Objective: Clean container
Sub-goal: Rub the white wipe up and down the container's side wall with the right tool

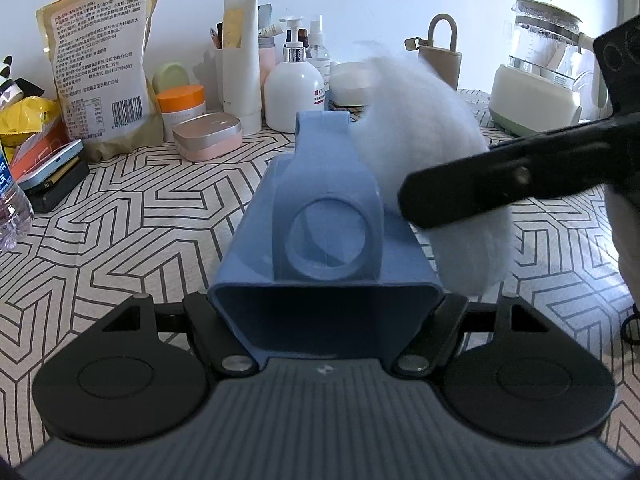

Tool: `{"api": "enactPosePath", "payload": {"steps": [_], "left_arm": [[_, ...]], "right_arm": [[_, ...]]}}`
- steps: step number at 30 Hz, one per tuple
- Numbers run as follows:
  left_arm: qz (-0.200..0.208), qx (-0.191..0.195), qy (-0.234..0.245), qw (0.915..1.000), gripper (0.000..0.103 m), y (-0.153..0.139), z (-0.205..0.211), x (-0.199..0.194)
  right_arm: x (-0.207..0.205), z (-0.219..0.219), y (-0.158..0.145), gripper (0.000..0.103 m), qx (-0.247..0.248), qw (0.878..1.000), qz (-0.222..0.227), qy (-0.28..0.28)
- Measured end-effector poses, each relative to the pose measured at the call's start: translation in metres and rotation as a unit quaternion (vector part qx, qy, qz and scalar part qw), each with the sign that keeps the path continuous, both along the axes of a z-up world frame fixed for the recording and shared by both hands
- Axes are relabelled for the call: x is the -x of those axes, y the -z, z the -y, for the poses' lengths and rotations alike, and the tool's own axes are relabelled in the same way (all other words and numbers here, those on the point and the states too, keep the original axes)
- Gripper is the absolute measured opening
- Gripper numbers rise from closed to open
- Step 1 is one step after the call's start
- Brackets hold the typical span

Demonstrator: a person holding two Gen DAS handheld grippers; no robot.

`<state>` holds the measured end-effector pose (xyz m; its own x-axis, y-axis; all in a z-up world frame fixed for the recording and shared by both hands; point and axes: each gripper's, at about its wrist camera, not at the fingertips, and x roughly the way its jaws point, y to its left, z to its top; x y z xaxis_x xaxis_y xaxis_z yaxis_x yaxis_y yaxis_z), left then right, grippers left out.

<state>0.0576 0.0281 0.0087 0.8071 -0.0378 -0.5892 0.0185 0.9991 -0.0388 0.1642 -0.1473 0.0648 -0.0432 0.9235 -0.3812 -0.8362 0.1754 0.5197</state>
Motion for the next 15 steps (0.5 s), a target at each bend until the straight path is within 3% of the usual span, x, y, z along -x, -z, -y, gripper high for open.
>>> {"api": "enactPosePath", "payload": {"steps": [7,15], "left_arm": [[-0.002,0.003,-0.002,1.0000,0.073,0.000,-0.002,-0.001],[-0.003,0.003,-0.002,1.0000,0.073,0.000,-0.002,-0.002]], "right_arm": [[-0.013,0.004,0.009,0.022,0.025,0.999,-0.008,0.044],[-0.016,0.006,0.012,0.023,0.021,0.998,-0.023,0.046]]}}
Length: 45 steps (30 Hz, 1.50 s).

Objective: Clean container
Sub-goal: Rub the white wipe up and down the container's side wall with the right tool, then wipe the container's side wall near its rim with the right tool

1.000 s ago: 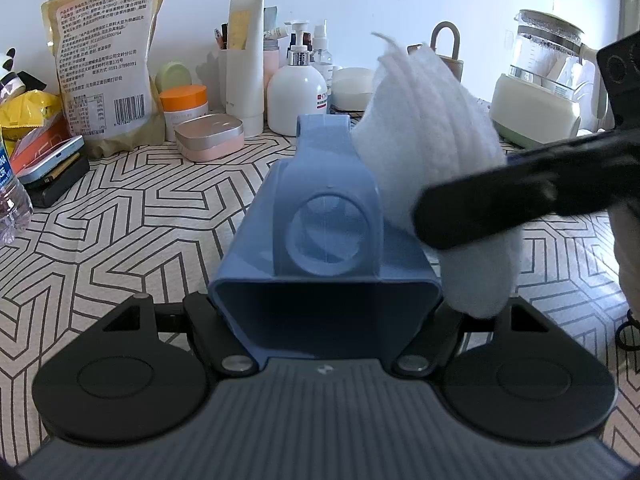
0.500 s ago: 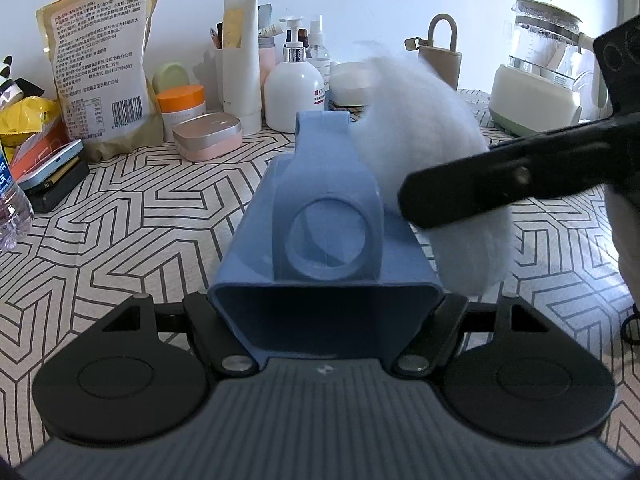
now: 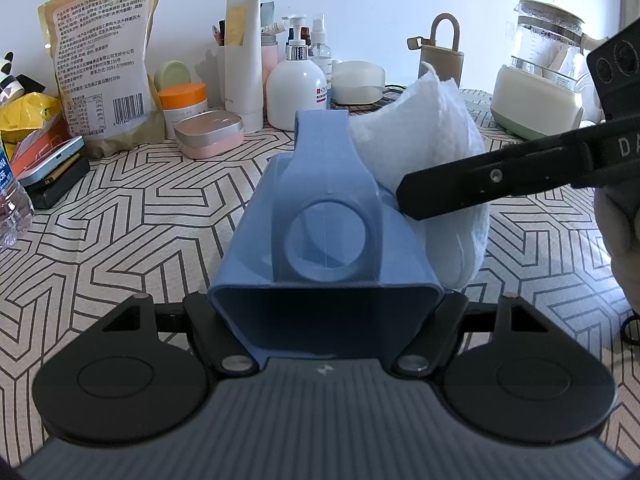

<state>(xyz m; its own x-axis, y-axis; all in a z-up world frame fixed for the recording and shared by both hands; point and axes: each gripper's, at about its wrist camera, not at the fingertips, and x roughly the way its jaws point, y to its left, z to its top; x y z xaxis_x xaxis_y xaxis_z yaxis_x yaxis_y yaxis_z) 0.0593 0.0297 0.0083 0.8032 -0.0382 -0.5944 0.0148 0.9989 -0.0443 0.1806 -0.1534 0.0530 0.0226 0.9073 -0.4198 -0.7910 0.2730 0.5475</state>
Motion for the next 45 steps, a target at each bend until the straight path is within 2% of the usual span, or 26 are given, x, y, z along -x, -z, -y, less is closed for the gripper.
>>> {"api": "enactPosePath", "payload": {"steps": [25,31,45], "left_arm": [[0.000,0.002,-0.005,1.0000,0.073,0.000,-0.003,-0.001],[0.000,0.001,-0.004,1.0000,0.073,0.001,-0.002,-0.001],[0.011,0.008,-0.008,0.9999,0.073,-0.002,0.002,0.009]], "right_arm": [[0.003,-0.002,-0.001,0.027,0.003,1.000,0.009,-0.005],[0.002,-0.003,0.003,0.031,-0.009,1.000,-0.010,-0.016],[0.015,-0.008,-0.006,0.033,-0.009,0.999,0.015,-0.041]]}}
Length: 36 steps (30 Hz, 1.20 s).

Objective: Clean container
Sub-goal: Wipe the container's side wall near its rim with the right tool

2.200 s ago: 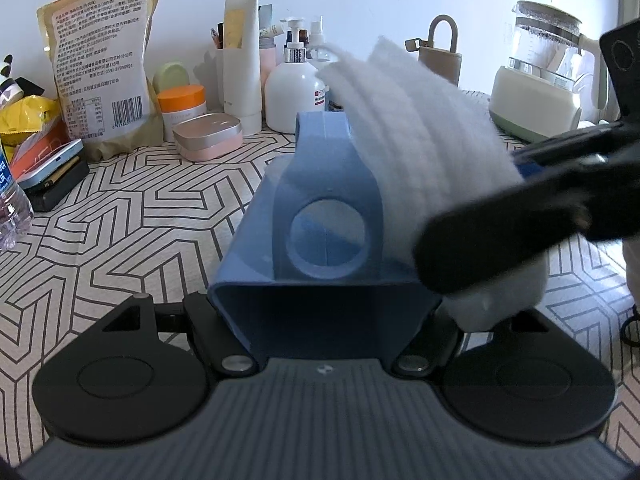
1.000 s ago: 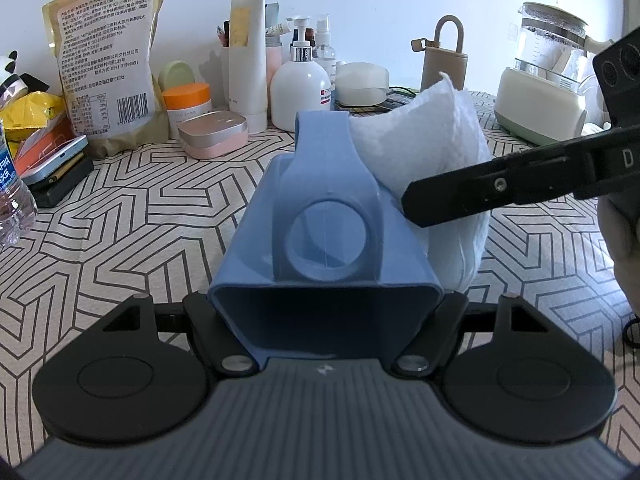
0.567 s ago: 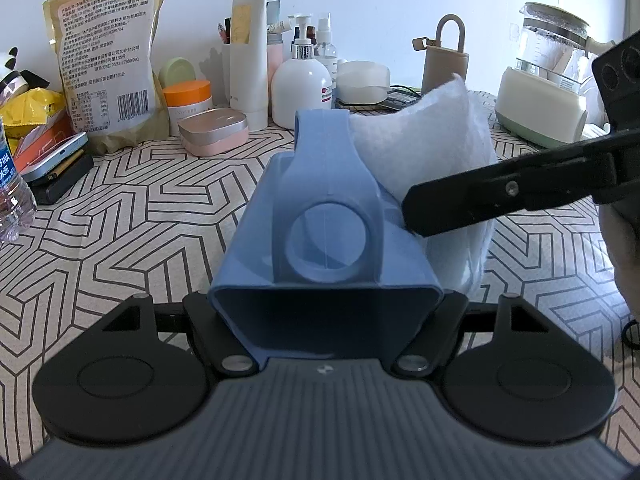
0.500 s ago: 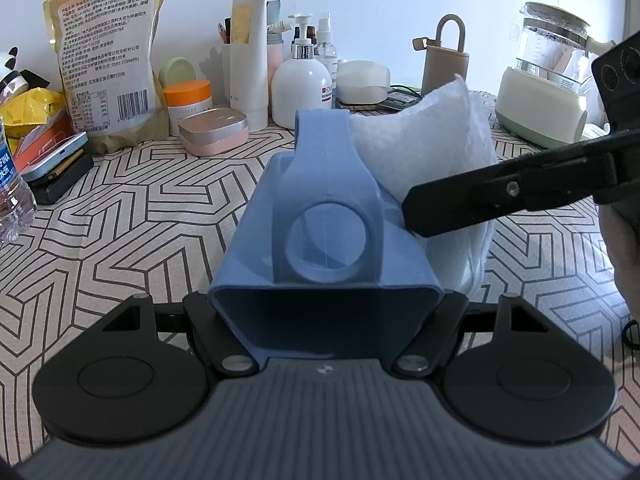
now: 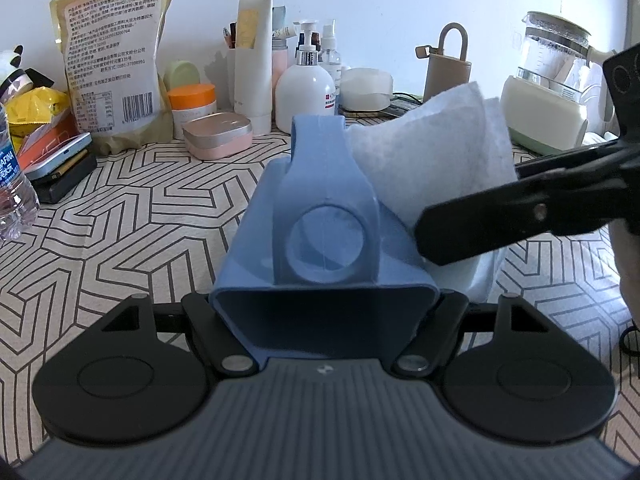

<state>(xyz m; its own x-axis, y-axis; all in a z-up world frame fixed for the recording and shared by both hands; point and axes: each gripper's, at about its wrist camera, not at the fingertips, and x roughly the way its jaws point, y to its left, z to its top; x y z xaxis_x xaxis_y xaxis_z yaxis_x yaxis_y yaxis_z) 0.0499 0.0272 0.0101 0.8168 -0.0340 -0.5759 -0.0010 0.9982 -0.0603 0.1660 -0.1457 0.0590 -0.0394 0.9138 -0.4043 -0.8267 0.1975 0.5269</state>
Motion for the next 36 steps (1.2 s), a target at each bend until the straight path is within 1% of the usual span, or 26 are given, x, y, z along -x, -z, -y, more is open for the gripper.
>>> {"api": "enactPosePath", "payload": {"steps": [8,13,15,20,25,30,34,36], "left_arm": [[-0.002,-0.003,0.002,1.0000,0.073,0.000,-0.006,-0.005],[-0.003,-0.006,0.004,1.0000,0.074,0.001,-0.006,-0.006],[-0.003,-0.006,0.004,1.0000,0.074,0.001,-0.006,-0.006],[-0.001,-0.008,0.006,1.0000,0.074,0.000,-0.006,-0.005],[-0.001,-0.004,0.006,1.0000,0.075,0.001,-0.007,-0.006],[-0.002,-0.002,0.006,1.0000,0.075,0.001,-0.007,-0.006],[-0.003,-0.001,0.005,1.0000,0.075,0.001,-0.007,-0.007],[-0.003,-0.003,0.006,1.0000,0.075,0.001,-0.006,-0.007]], "right_arm": [[0.013,-0.001,-0.008,0.033,-0.013,0.999,0.015,-0.029],[0.016,-0.002,-0.009,0.033,-0.025,0.999,0.010,-0.040],[0.017,-0.003,-0.009,0.032,-0.026,0.999,0.007,-0.036],[0.013,-0.001,-0.006,0.023,-0.021,1.000,0.003,-0.023],[0.008,0.000,-0.004,0.023,-0.017,1.000,-0.001,-0.010],[0.001,0.004,0.001,0.023,-0.002,1.000,-0.007,0.022],[0.002,0.003,0.001,0.027,-0.006,1.000,-0.011,0.016],[0.002,0.004,0.000,0.027,-0.018,0.999,-0.027,0.004]]}}
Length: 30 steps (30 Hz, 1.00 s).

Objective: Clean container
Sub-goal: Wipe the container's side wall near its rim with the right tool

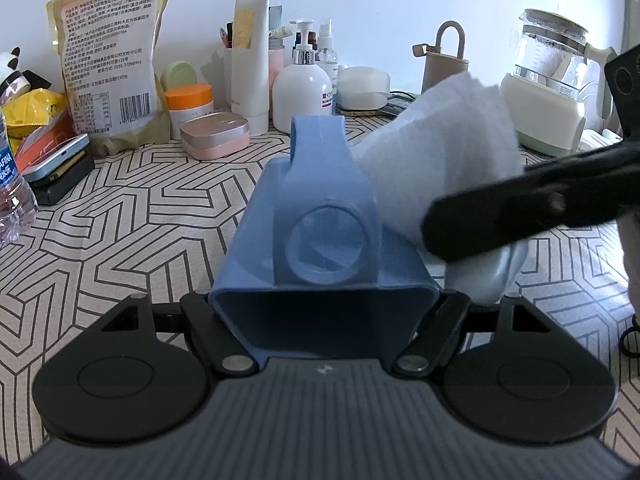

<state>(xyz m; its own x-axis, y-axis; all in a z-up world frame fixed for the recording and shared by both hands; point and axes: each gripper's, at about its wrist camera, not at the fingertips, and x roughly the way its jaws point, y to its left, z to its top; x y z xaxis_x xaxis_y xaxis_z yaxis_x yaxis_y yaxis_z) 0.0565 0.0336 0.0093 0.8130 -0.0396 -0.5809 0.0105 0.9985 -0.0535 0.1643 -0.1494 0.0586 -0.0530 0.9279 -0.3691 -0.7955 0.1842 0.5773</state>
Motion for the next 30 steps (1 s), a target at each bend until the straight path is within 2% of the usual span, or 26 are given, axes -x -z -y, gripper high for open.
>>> {"api": "enactPosePath", "payload": {"steps": [7,11,15,22,30], "left_arm": [[-0.001,0.000,-0.001,1.0000,0.076,0.000,0.000,-0.001],[-0.001,-0.001,-0.001,1.0000,0.076,0.000,0.000,-0.001],[-0.001,-0.001,-0.001,1.0000,0.076,0.000,0.000,0.000],[-0.004,0.006,-0.001,1.0000,0.076,0.001,-0.002,-0.001],[-0.008,0.014,-0.001,0.9999,0.076,0.001,-0.003,-0.002]], "right_arm": [[0.012,-0.005,-0.003,0.027,-0.019,0.999,-0.012,-0.046],[0.015,-0.007,-0.003,0.026,-0.022,0.998,-0.018,-0.052],[0.010,-0.004,-0.002,0.026,-0.020,0.999,-0.021,-0.041],[-0.016,0.009,0.013,0.026,-0.003,0.998,-0.063,0.016],[-0.023,0.005,0.025,0.026,0.023,0.996,-0.082,0.032]]}}
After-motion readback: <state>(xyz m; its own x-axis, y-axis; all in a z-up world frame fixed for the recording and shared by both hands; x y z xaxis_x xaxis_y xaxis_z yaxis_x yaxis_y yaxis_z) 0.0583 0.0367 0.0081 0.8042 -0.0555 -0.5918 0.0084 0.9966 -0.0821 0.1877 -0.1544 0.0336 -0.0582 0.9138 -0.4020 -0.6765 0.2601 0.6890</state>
